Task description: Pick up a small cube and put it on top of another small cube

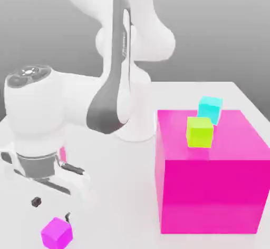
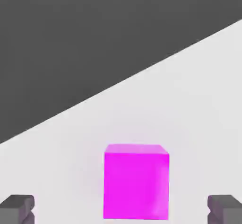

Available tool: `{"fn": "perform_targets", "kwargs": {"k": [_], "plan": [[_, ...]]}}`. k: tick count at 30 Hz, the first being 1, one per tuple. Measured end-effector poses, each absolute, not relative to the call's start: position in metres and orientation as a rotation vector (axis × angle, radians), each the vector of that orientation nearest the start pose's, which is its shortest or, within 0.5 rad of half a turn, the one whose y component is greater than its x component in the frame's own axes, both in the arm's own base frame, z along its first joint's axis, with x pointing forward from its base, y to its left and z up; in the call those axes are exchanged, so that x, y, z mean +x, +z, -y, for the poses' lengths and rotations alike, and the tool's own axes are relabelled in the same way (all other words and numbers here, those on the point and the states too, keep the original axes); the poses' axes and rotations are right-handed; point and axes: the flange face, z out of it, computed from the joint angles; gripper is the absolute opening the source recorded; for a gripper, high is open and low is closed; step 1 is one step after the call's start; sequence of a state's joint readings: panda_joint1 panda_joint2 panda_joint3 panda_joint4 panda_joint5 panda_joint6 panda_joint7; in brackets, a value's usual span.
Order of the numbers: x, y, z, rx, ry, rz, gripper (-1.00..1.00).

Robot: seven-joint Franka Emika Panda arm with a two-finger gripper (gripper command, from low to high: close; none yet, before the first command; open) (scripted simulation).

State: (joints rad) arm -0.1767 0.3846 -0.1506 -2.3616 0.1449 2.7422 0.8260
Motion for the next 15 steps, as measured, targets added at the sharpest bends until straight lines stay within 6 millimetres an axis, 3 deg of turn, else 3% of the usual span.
{"fn": "perform_targets", "kwargs": {"k": [2,3,10,15], "plan": [[0.476,0.14,0.173,-2.522,-0.002,-1.874,0.0],[0.475,0.131,0.172,-2.521,-0.001,-1.874,-1.0],[0.475,0.13,0.172,-2.521,-0.001,-1.875,-1.0],[0.477,0.189,0.167,-2.538,0.001,-1.846,-1.0]]}}
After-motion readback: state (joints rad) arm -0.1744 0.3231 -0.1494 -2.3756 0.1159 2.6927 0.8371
